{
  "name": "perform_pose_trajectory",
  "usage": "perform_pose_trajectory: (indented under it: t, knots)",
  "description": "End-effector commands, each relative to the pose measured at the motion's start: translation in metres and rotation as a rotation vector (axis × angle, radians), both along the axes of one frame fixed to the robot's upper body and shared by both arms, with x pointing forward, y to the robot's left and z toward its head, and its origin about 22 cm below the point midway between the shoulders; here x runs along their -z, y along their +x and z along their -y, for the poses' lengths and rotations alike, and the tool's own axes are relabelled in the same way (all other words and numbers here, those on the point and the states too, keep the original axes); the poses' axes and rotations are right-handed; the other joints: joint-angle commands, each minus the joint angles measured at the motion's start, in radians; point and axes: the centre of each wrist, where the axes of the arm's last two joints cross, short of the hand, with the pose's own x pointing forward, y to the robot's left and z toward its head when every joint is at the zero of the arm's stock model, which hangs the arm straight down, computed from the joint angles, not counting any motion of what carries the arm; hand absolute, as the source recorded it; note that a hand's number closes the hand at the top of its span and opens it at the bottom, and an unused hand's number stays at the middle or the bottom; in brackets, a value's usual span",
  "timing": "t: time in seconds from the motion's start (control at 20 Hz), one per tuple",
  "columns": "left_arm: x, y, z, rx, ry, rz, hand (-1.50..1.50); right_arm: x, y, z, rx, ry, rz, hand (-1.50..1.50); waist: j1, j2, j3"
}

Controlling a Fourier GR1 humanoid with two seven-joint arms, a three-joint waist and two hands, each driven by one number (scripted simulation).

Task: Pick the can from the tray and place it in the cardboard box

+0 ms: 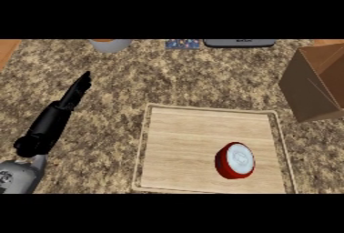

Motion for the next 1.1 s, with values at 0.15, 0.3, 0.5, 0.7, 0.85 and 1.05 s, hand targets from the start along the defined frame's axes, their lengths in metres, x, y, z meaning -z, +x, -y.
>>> perform_pose_trajectory:
  t: [0.15,0.3,0.5,0.7,0.85,1.05]
  knots:
    - [-0.006,0.012,0.025,0.069,-0.018,0.016,0.0,-0.026,-0.018,-0.045,0.014,-0.206,-0.153,-1.5,0.05,0.01,-0.002]
    - [-0.01,0.018,0.016,0.052,-0.005,0.028,0.0,-0.029,-0.022,-0.057,0.036,-0.258,-0.227,-1.5,0.05,0.008,-0.002]
    - [-0.014,0.018,0.02,0.056,0.002,0.016,0.0,-0.021,-0.017,-0.069,0.066,-0.296,-0.32,-1.5,0.056,0.005,-0.001]
    - [0.005,0.011,0.007,0.061,-0.006,0.011,0.0,-0.018,-0.005,-0.082,0.098,-0.243,-0.34,-1.5,0.058,0.005,-0.002]
    - [-0.011,0.021,0.003,0.065,0.002,0.008,0.0,-0.01,0.008,-0.092,0.092,-0.231,-0.368,-1.5,0.061,0.005,-0.002]
    - [0.0,0.015,0.014,0.062,0.006,0.001,0.0,0.0,0.014,-0.1,0.109,-0.262,-0.38,-1.5,0.05,0.0,-0.001]
